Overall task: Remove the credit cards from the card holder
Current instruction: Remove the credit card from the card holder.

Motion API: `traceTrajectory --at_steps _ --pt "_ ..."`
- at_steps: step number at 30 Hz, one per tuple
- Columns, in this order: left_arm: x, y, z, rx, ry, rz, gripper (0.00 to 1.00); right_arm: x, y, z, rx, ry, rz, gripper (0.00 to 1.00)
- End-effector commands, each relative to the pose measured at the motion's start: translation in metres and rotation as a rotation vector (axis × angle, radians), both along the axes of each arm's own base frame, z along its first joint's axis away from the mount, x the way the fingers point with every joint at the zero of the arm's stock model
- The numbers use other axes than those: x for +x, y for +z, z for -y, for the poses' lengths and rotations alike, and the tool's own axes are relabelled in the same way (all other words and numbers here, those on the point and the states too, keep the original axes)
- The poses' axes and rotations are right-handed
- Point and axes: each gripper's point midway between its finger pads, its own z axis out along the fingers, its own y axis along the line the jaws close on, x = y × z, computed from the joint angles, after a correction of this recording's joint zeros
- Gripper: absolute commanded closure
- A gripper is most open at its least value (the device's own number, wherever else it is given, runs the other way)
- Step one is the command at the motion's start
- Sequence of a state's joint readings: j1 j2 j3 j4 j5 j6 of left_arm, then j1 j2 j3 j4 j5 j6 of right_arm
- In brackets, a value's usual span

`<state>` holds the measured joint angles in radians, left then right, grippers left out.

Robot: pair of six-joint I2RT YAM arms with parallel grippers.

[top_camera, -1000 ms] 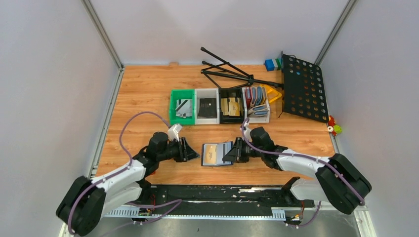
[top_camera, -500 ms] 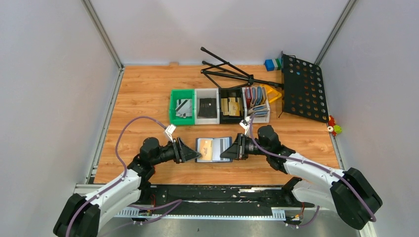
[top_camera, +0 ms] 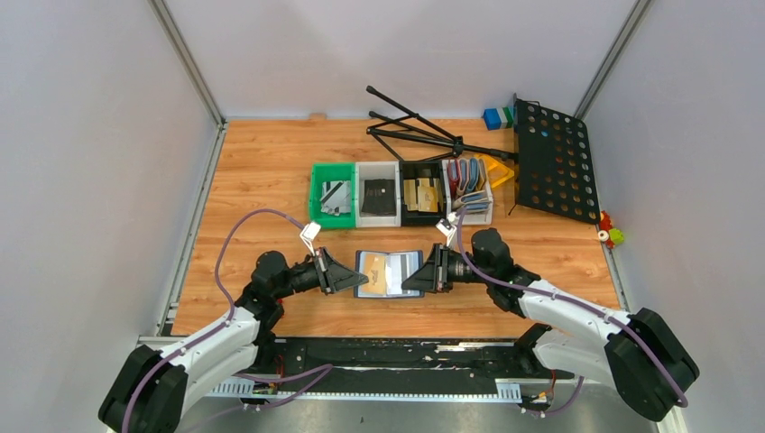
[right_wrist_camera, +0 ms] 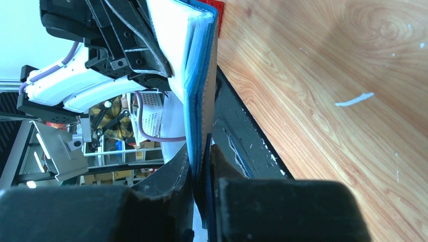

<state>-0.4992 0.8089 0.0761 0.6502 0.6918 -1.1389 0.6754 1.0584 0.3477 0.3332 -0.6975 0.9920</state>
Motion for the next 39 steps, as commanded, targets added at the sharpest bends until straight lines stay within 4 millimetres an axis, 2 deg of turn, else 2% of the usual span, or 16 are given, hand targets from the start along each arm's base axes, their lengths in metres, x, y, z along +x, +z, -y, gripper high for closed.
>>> traceTrajectory --at_steps 1,3,5,9,13,20,23,25,32,36,39 --pt "0.0 0.01 0.0 -0.017 -0.008 0.051 1.0 0.011 0.0 0.006 -0.082 -0.053 0.039 0.89" --pt "0.001 0.009 -0.001 -0.01 0.002 0.052 1.0 0.02 -0.014 0.017 -0.182 -0.122 0.041 0.81" --pt "0.002 0.008 -0.002 -0.004 0.016 0.053 1.0 0.024 -0.024 0.027 -0.253 -0.172 0.036 0.68" --pt "0.004 0.008 -0.004 0.004 0.031 0.06 1.0 0.027 -0.024 0.038 -0.308 -0.209 0.068 0.48" --pt "0.005 0.005 -0.004 0.018 0.038 0.05 1.0 0.032 -0.011 0.052 -0.361 -0.26 0.128 0.42" --pt "0.009 0.0 -0.006 0.032 0.067 0.025 1.0 0.038 0.016 0.063 -0.346 -0.336 0.207 0.41" --pt "0.01 0.001 -0.006 0.027 0.073 0.023 1.0 0.036 0.022 0.056 -0.333 -0.294 0.218 0.48" --pt "0.01 0.003 -0.006 0.02 0.072 0.018 1.0 0.03 0.027 0.043 -0.304 -0.238 0.224 0.54" --pt "0.007 0.013 -0.004 -0.04 0.059 0.009 1.0 0.011 0.05 -0.015 -0.075 -0.054 0.226 0.58" --pt "0.005 0.021 -0.003 -0.082 0.053 0.004 1.0 0.009 0.051 -0.031 -0.021 -0.009 0.189 0.6" --pt "0.003 0.028 -0.003 -0.112 0.046 0.008 1.0 0.011 0.05 -0.036 -0.002 -0.01 0.165 0.62"
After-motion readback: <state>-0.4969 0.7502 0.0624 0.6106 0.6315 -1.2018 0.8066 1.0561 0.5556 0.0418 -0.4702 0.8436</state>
